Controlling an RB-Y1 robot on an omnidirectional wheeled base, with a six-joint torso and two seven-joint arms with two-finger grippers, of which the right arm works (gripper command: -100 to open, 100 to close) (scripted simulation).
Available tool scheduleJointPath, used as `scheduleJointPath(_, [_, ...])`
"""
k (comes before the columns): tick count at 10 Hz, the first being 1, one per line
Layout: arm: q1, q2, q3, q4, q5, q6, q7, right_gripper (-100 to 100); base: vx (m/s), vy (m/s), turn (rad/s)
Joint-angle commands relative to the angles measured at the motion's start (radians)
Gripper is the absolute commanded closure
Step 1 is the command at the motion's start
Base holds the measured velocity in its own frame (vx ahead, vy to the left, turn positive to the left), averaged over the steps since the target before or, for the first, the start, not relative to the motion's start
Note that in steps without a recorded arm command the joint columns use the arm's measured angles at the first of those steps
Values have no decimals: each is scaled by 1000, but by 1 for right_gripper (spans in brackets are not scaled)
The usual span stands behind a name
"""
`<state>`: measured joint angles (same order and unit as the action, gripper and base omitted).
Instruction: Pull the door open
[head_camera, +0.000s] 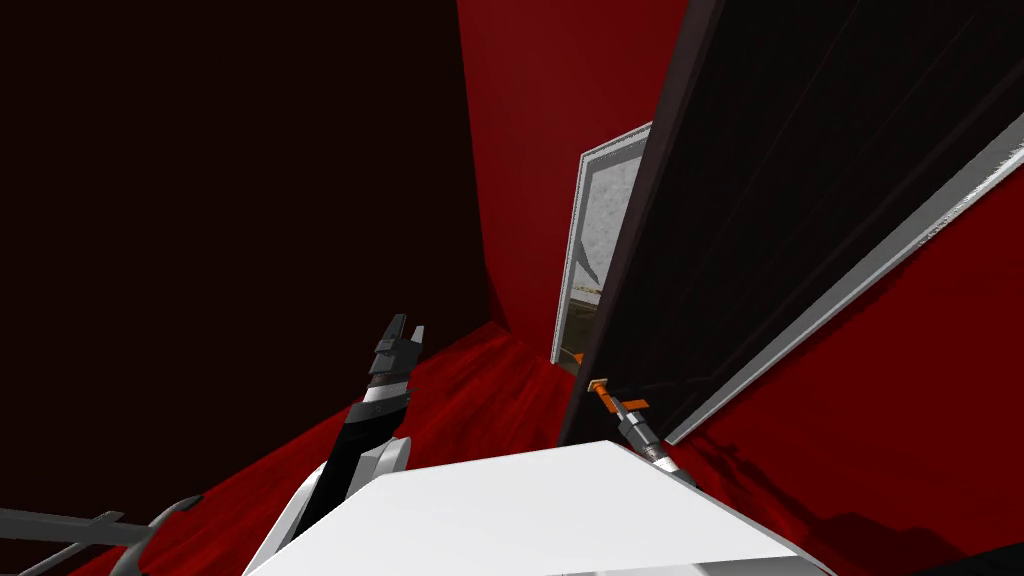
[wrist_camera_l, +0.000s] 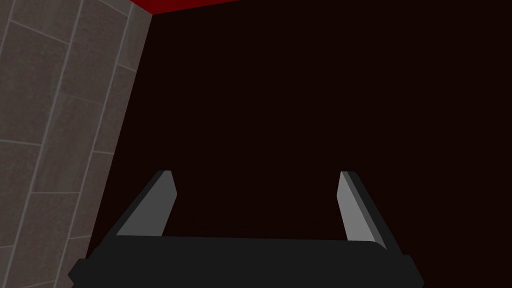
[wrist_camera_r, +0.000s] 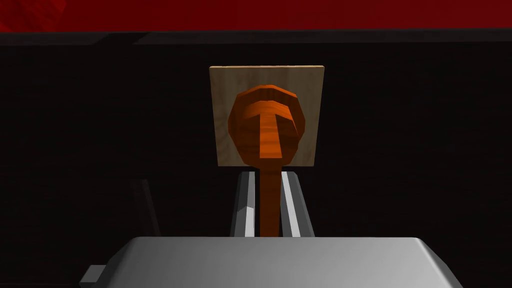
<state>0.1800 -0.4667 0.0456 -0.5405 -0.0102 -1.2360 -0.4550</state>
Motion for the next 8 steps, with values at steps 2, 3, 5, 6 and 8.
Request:
scheduleJointPath(2, [-29, 7, 14, 15, -28, 21, 21, 100, -184, -61, 137])
scheduleJointPath(3, [-39, 10, 20, 14, -40, 34, 30, 100, -214, -42, 155])
scheduleJointPath(5, [-61, 15, 33, 10, -67, 63, 49, 100, -206, -68, 149])
scheduleJointPath(6, [-73, 18, 39, 8, -81, 78, 59, 100, -235, -75, 190])
scheduleJointPath(8, [-96, 24, 53, 4, -110, 110, 80, 100, -216, -81, 188])
